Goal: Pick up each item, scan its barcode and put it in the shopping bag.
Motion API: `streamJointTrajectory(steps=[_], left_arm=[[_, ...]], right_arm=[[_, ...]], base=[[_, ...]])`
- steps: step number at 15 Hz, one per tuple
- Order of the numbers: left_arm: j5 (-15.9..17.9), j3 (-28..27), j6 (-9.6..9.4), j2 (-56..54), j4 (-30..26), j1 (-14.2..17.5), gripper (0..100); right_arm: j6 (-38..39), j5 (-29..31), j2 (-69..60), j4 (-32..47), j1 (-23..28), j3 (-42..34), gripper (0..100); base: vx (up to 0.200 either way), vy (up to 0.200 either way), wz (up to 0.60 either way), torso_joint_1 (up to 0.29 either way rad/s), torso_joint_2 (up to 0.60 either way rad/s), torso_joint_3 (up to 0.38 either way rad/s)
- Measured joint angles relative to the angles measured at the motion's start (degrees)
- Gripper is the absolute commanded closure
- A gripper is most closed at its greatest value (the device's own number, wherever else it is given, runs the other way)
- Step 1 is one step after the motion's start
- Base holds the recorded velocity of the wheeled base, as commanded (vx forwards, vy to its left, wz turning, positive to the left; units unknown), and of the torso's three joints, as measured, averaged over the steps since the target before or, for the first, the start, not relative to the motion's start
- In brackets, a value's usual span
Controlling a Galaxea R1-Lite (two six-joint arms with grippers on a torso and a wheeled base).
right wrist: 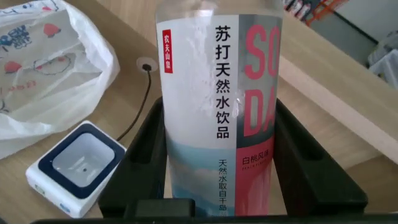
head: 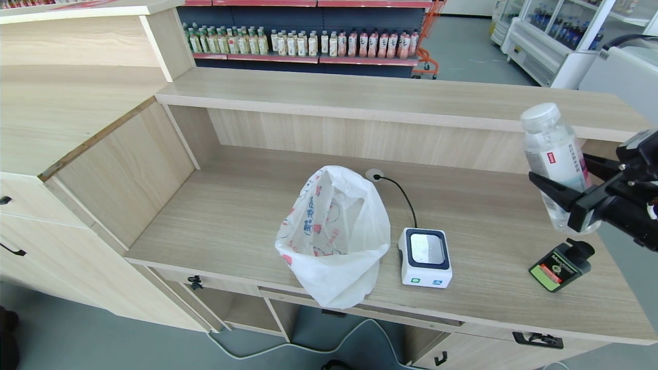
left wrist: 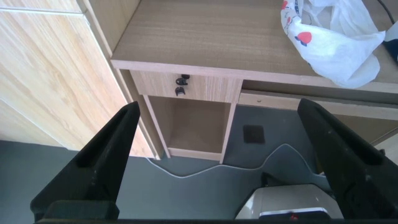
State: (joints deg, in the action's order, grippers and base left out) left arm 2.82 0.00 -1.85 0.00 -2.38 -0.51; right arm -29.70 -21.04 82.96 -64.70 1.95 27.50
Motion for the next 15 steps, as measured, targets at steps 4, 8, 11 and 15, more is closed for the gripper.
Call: streamJointTrajectory(steps=[4,8,11,15], left_arm=[[0.0,0.0,0.02,0.0,0.0,0.0,0],[0.0,0.0,0.00,0.0,0.0,0.0,0],[0.0,0.0,0.02,0.0,0.0,0.0,0],[0.0,0.0,0.00,0.0,0.0,0.0,0]], right_arm=[[-2.7,-0.1,0.4,-6.6,0.2,-0.1,100],[-3.6,-0.2,1.2,-10.3,-1.0,0.0,100],[-3.6,-0.1,2.9,-14.8,-4.7,0.6,100],[-3.4,0.1,7.9,-18.9,-10.1,2.6,100]], base=[[0.000,0.000,0.00,0.000,0.00,0.000],[0.000,0.000,0.30,0.001,0.00,0.000],[0.000,0.000,0.60,0.001,0.00,0.002],[0.000,0.000,0.30,0.002,0.00,0.002]])
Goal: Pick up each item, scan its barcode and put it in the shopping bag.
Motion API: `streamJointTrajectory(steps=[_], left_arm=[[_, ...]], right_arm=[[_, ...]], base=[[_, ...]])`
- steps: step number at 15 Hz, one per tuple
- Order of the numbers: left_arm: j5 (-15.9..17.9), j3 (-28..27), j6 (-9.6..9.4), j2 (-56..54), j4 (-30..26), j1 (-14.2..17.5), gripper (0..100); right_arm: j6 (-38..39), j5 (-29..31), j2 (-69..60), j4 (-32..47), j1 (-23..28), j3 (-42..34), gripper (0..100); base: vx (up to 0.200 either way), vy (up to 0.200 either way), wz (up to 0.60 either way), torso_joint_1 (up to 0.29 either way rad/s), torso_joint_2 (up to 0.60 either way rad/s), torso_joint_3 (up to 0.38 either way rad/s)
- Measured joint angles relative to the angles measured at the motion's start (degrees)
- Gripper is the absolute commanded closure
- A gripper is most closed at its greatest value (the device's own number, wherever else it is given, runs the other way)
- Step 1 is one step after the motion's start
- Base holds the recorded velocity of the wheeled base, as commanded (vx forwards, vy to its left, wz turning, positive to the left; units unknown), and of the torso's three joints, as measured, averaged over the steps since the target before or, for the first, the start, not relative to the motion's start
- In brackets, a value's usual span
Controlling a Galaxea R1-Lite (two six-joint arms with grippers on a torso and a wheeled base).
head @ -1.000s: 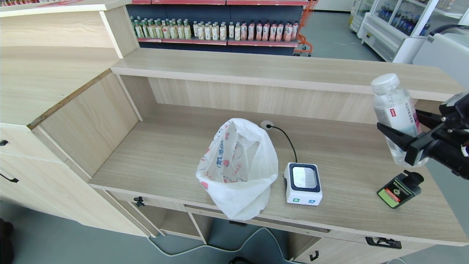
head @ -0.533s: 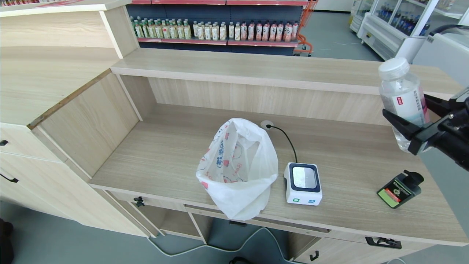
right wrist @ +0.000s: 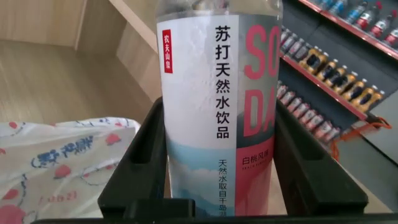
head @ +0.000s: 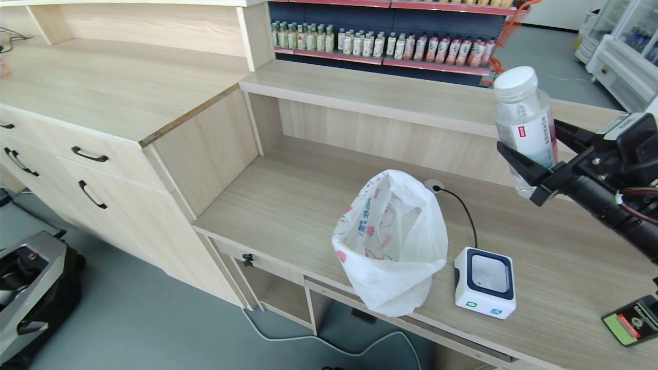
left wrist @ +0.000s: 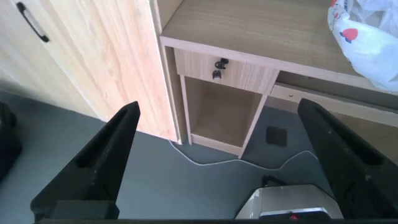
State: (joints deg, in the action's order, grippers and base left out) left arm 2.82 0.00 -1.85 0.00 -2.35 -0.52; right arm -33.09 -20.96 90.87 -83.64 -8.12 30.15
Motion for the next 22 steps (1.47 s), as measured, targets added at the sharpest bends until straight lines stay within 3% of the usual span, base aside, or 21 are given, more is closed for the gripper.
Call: streamJointTrajectory(steps=[3,6,9,13,19,22], left_arm=[[0.0,0.0,0.02,0.0,0.0,-0.1,0],[0.0,0.0,0.02,0.0,0.0,0.0,0],[0.0,0.0,0.02,0.0,0.0,0.0,0],[0.0,0.0,0.00,0.0,0.0,0.0,0],[0.0,0.0,0.00,0.0,0.0,0.0,0],[0.0,0.0,0.00,0.0,0.0,0.0,0]], right_arm=[[4.9,-0.2,6.4,-1.9,-2.4,1.0,100],[17.3,0.4,12.3,-3.0,-3.1,2.2,100],[23.8,2.2,17.6,-4.9,-3.1,2.9,100],[25.8,2.4,26.3,-6.3,-3.9,7.4,100],[26.2,2.4,38.9,-6.4,-3.9,26.4,100],[26.3,2.4,42.6,-6.3,-3.8,29.7,100]], base=[[0.000,0.000,0.00,0.000,0.00,0.000],[0.000,0.000,0.00,0.000,0.00,0.000],[0.000,0.000,0.00,0.000,0.00,0.000],[0.000,0.000,0.00,0.000,0.00,0.000],[0.000,0.000,0.00,0.000,0.00,0.000],[0.000,0.000,0.00,0.000,0.00,0.000]])
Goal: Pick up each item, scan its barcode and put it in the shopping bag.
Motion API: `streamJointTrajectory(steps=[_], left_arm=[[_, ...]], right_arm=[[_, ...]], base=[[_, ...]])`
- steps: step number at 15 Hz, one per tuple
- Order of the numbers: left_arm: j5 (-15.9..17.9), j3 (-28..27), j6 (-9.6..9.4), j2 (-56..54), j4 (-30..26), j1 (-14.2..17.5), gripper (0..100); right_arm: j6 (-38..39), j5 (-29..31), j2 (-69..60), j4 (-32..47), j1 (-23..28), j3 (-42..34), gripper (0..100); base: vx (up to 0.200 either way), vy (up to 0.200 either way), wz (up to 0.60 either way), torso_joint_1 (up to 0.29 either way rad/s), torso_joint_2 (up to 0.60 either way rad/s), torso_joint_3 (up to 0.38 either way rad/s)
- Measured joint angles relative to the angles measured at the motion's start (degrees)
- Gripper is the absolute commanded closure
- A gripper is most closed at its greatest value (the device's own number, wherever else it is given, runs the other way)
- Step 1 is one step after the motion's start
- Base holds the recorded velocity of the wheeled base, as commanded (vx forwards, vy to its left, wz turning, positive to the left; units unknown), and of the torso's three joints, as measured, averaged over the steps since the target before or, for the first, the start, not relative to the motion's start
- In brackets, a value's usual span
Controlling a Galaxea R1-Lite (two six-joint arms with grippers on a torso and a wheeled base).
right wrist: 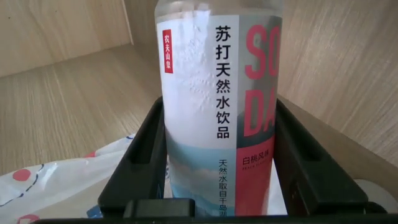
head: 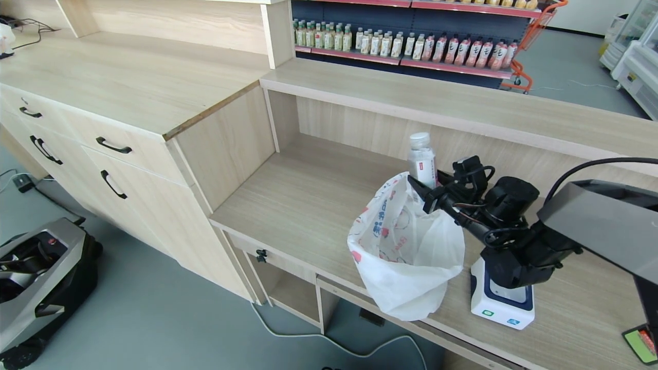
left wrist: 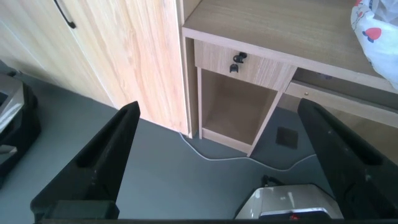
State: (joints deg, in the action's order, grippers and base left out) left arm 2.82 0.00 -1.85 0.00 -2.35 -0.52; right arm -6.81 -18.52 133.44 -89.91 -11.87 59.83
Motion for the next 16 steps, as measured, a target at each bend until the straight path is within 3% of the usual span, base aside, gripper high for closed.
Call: streamJointTrajectory(steps=[16], left_arm=[[0.0,0.0,0.00,0.0,0.0,0.0,0]], right_arm=[[-2.8,-0.3,14.5,-0.5,-1.1,13.6,100]], base=[[0.000,0.000,0.00,0.000,0.00,0.000]])
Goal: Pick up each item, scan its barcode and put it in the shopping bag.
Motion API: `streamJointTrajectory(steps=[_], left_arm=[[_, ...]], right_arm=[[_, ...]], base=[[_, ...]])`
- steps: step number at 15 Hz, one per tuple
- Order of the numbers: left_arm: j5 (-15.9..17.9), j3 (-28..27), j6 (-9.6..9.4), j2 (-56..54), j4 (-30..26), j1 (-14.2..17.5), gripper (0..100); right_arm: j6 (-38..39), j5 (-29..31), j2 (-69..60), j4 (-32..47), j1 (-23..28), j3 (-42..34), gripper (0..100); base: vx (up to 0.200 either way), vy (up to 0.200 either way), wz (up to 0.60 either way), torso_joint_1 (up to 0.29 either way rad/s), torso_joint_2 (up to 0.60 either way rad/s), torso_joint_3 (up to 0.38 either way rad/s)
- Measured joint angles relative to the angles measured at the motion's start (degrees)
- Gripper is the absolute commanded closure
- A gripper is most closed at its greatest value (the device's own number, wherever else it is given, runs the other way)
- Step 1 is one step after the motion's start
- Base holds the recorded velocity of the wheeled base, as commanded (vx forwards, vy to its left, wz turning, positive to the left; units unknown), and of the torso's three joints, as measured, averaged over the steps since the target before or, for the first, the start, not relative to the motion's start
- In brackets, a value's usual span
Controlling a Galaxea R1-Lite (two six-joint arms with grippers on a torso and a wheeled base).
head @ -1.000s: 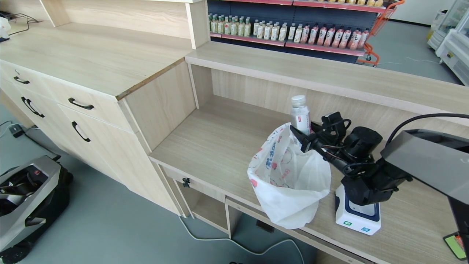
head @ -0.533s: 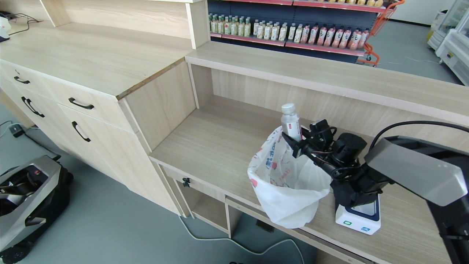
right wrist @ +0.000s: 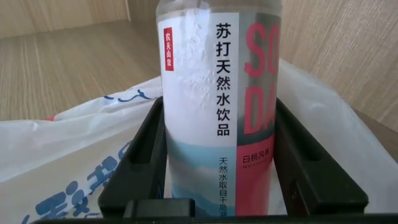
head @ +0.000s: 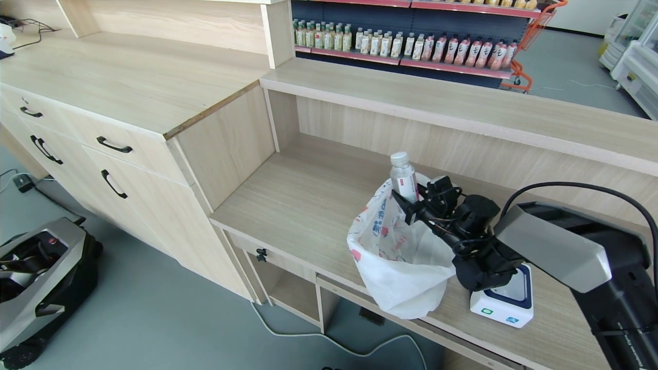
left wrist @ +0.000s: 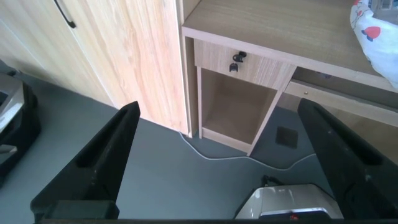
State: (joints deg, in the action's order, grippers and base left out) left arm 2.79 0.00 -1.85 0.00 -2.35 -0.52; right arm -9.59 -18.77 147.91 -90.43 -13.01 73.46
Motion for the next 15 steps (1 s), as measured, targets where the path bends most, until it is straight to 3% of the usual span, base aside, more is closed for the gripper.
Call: streamJointTrajectory(steps=[11,15], left_arm=[[0.0,0.0,0.00,0.0,0.0,0.0,0],[0.0,0.0,0.02,0.0,0.0,0.0,0]], right_arm=[[-1.1,0.0,-0.9,0.8,-0.9,-0.8,100],[-0.3,-0.3,-7.6,0.6,-1.3,-7.8,100]], base=[[0.000,0.000,0.00,0.000,0.00,0.000],[0.000,0.000,0.00,0.000,0.00,0.000]])
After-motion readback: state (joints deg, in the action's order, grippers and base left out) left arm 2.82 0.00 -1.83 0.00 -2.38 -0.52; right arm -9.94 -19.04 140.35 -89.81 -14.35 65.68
